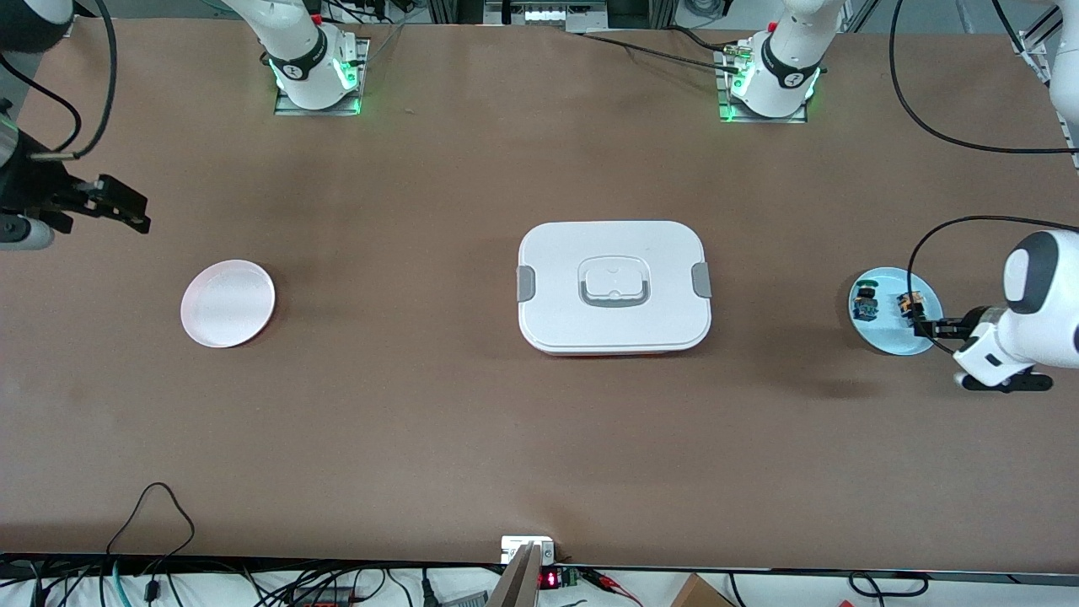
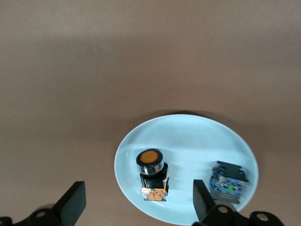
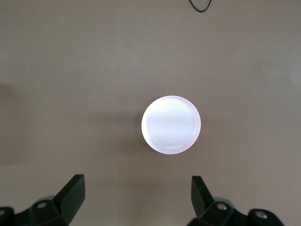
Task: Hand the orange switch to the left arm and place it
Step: 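Lower the switch onto the blue plate while the right gripper retracts, then open the left gripper to release the switch on the blue plate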
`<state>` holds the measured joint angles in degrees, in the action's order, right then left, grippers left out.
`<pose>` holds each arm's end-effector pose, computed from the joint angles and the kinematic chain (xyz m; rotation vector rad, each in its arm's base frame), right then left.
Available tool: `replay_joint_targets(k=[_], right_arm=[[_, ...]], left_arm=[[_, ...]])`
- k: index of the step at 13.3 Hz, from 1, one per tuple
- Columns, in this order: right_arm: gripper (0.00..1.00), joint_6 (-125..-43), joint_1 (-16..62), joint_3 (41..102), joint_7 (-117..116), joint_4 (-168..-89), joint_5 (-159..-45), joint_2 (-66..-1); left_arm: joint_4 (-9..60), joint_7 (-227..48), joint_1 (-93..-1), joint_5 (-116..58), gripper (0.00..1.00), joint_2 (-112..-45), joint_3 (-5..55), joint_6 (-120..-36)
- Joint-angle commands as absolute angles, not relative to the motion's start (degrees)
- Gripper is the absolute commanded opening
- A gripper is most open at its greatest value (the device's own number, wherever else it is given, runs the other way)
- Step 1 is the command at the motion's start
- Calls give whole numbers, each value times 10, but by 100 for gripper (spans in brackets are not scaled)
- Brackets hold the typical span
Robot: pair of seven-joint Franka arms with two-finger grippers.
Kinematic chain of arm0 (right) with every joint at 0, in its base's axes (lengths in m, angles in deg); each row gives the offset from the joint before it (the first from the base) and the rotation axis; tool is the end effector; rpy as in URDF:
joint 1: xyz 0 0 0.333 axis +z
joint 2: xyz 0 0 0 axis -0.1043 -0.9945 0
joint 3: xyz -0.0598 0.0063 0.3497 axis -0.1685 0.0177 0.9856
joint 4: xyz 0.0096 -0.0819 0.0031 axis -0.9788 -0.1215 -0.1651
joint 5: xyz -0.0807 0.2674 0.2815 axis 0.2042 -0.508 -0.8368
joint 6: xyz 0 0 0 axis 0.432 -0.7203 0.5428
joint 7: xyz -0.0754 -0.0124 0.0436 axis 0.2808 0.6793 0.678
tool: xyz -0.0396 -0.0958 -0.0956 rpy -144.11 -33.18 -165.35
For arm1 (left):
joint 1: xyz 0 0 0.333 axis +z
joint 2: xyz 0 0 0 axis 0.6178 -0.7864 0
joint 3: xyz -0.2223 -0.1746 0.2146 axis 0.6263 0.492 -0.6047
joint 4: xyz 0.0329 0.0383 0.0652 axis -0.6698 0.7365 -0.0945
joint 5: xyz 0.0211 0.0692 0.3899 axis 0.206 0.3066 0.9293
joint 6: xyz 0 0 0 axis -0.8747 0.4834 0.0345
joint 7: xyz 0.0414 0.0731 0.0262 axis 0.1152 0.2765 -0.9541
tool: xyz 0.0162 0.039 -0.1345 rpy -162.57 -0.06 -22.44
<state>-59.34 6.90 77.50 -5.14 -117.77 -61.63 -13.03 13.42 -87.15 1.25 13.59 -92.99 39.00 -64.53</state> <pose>0.5785 0.0050 0.6144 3.0850 0.0518 -0.0189 0.6615 0.2086 0.2691 -2.9369 -0.0354 0.4317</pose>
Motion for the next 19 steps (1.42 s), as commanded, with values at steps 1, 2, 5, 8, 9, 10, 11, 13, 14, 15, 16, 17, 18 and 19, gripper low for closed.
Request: replay_joint_targets(k=[1, 2, 5, 8, 9, 10, 11, 13, 14, 15, 16, 17, 18, 19], right_arm=[[100, -563, 62, 773, -56, -1166, -628, -137], [100, -561, 57, 772, -52, -1184, -628, -131], [100, -575, 54, 772, -49, -1229, -628, -111], [100, -605, 56, 774, -49, -1250, -629, -110], [100, -636, 57, 774, -49, -1277, -629, -96], [100, -675, 58, 775, -49, -1312, -628, -76], [100, -713, 58, 775, -49, -1351, -628, -53], [100, -663, 56, 774, -47, -1329, -628, -48], [100, -613, 55, 774, -46, -1302, -627, -56], [100, -580, 56, 774, -47, -1280, -627, -61], [100, -575, 57, 775, -47, -1270, -624, -63], [100, -574, 57, 776, -47, -1267, -624, -64], [100, -577, 56, 776, -48, -1265, -628, -64], [100, -576, 56, 776, -48, -1258, -628, -64]], left_arm=[[83, -859, 11, 143, 100, -916, 424, -590], [72, -845, 10, 142, 100, -909, 441, -566], [47, -834, 16, 134, 100, -883, 497, -500], [43, -834, -3, 49, 100, -813, 503, -492], [49, -832, -31, 25, 100, -777, 481, -488], [50, -832, -61, -19, 100, -745, 441, -482], [52, -833, -106, -83, 100, -713, 377, -478], [56, -831, -195, -137, 100, -684, 262, -464], [70, -829, -236, -144, 100, -676, 211, -468], [88, -829, -271, -178, 100, -662, 162, -474], [117, -829, -308, -218, 100, -636, 105, -491], [143, -826, -340, -227, 100, -609, 76, -506], [160, -822, -351, -226, 100, -588, 71, -513], [172, -822, -353, -225, 100, -568, 72, -516]])
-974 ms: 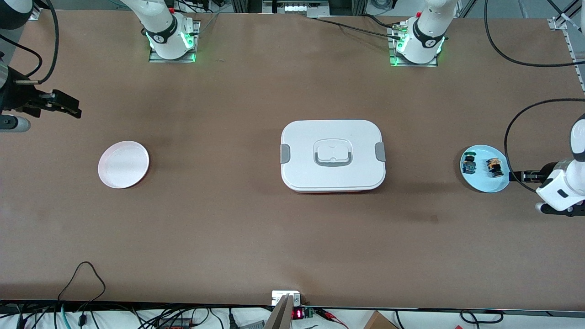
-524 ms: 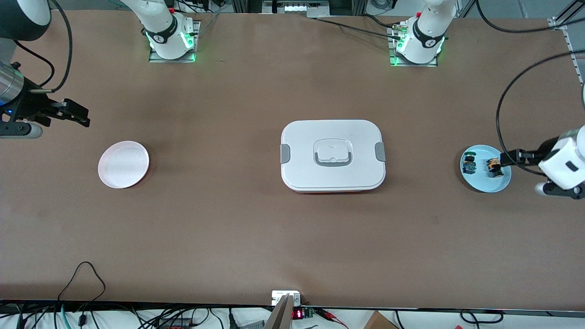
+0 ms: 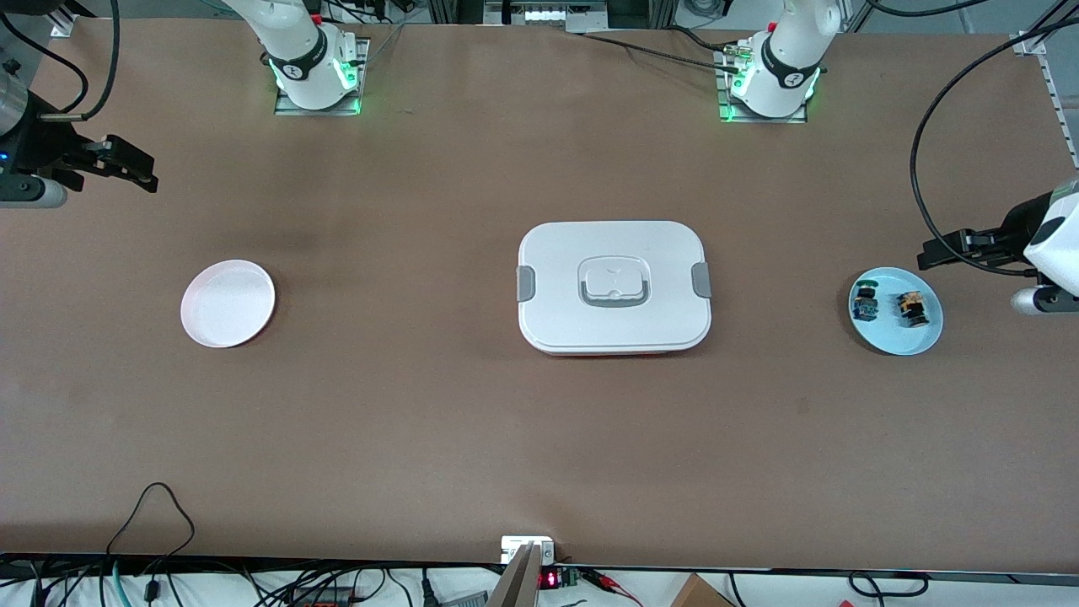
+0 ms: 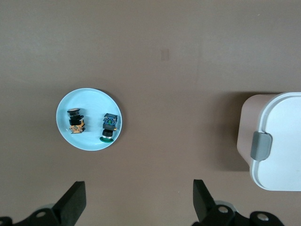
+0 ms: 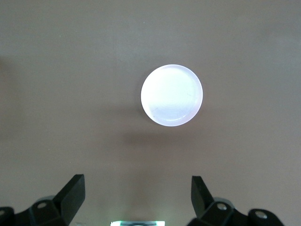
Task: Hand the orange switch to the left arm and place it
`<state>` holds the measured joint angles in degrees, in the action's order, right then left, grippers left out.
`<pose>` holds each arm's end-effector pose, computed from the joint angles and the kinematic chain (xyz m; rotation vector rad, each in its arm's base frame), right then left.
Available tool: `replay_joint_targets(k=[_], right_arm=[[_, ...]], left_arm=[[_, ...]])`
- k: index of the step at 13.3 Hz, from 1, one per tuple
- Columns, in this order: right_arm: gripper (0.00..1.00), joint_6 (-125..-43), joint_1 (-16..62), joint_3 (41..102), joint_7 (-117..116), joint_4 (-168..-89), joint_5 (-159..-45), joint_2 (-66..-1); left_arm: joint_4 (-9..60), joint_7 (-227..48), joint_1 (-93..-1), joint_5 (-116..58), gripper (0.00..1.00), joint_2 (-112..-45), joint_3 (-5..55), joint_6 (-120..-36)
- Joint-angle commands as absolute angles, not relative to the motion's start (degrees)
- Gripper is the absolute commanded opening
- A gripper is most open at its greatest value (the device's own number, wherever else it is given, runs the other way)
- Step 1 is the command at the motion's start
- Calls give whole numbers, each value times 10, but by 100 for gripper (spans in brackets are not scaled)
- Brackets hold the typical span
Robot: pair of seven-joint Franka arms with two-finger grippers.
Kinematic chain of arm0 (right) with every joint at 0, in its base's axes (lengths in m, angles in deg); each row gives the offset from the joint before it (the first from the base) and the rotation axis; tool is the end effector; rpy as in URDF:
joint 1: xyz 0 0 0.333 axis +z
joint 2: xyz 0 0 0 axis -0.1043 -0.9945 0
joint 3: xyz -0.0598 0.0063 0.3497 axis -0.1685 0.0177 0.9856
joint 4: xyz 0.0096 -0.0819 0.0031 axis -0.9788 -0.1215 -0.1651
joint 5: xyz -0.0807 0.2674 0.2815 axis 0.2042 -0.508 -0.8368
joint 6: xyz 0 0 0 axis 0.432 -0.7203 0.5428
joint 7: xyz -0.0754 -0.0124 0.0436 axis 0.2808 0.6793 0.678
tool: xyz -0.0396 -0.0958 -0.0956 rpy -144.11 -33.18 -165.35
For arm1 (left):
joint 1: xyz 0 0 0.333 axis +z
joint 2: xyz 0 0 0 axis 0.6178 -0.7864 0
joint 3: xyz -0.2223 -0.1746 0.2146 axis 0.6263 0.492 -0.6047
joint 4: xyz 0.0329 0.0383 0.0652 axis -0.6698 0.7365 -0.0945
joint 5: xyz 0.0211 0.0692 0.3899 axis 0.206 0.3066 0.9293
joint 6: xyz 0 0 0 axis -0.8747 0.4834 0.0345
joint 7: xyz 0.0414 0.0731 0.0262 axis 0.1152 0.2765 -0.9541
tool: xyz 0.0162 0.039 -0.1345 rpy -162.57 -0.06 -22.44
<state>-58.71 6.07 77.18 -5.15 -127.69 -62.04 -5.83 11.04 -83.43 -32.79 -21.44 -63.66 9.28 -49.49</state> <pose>0.5285 -0.0056 0.6011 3.0906 0.0218 -0.1102 0.6109 0.0301 0.5601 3.1013 0.0861 -0.1915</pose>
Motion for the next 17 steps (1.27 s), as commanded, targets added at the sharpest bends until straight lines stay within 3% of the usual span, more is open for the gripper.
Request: replay_joint_targets(k=[1, 17], right_arm=[[100, -575, 58, 777, -48, -1248, -629, -64], [100, -561, 59, 778, -47, -1229, -630, -64]], left_arm=[[176, -822, -353, -224, 100, -559, 78, -516], [151, -819, -351, -183, 100, -564, 88, -513]])
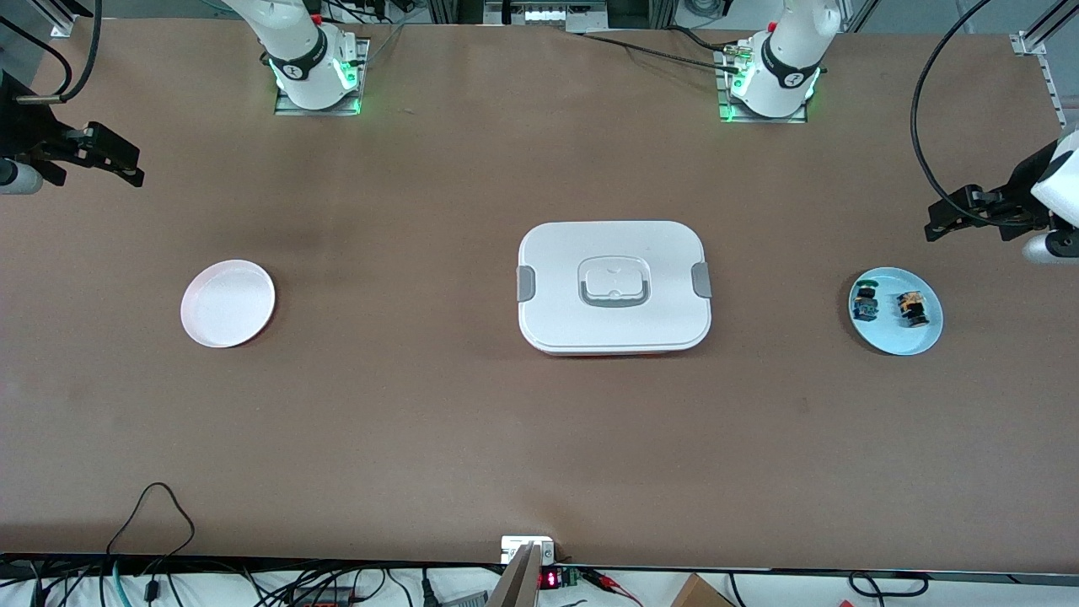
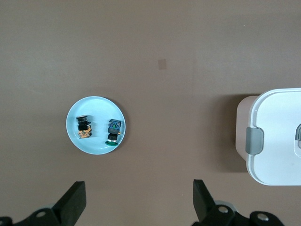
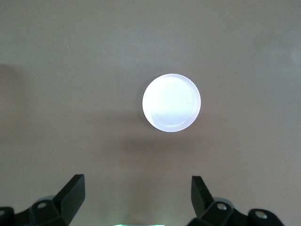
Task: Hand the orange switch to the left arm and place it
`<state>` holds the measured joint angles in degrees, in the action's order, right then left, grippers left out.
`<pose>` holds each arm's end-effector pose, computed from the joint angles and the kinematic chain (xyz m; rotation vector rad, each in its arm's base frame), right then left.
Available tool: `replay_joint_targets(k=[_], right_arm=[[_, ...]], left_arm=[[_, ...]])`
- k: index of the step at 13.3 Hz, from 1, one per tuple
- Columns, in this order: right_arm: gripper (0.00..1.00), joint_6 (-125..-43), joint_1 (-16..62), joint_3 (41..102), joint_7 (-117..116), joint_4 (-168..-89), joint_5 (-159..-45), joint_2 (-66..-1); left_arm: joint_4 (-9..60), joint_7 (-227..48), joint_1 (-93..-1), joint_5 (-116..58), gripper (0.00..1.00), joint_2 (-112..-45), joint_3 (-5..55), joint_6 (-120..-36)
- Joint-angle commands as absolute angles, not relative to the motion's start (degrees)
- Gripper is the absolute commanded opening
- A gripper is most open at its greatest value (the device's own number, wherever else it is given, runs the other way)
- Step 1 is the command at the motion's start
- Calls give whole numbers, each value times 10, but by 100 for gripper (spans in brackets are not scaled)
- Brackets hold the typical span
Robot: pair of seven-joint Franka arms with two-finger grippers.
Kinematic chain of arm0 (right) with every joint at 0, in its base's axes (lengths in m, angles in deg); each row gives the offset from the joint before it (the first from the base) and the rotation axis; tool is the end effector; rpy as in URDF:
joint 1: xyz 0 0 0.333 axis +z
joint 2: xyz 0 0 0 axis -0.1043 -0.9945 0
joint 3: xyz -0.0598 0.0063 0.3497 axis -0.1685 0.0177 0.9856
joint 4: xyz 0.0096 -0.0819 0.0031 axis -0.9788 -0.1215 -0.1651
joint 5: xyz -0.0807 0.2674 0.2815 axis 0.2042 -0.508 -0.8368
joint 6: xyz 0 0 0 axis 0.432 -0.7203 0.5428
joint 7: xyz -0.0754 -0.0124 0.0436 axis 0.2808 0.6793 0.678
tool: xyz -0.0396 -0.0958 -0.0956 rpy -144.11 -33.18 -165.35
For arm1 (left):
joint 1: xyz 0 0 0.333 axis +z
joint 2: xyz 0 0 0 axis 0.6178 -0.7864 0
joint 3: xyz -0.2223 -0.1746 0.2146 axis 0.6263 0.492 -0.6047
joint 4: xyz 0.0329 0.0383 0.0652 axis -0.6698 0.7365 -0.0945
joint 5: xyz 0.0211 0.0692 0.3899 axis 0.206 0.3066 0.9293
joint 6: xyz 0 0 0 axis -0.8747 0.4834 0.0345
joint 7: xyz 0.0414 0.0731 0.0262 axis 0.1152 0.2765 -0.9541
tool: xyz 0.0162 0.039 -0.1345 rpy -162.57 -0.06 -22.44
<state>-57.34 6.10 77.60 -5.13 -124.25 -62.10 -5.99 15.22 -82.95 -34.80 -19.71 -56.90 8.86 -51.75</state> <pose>0.5306 -0.0013 0.6260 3.0922 0.0314 -0.0584 0.5813 0.0152 0.5992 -3.1359 -0.0284 0.0624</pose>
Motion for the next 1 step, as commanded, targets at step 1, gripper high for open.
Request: replay_joint_targets(k=[1], right_arm=[[100, -561, 59, 778, -47, -1229, -630, -63]], left_arm=[[150, -819, -351, -182, 100, -564, 88, -514]])
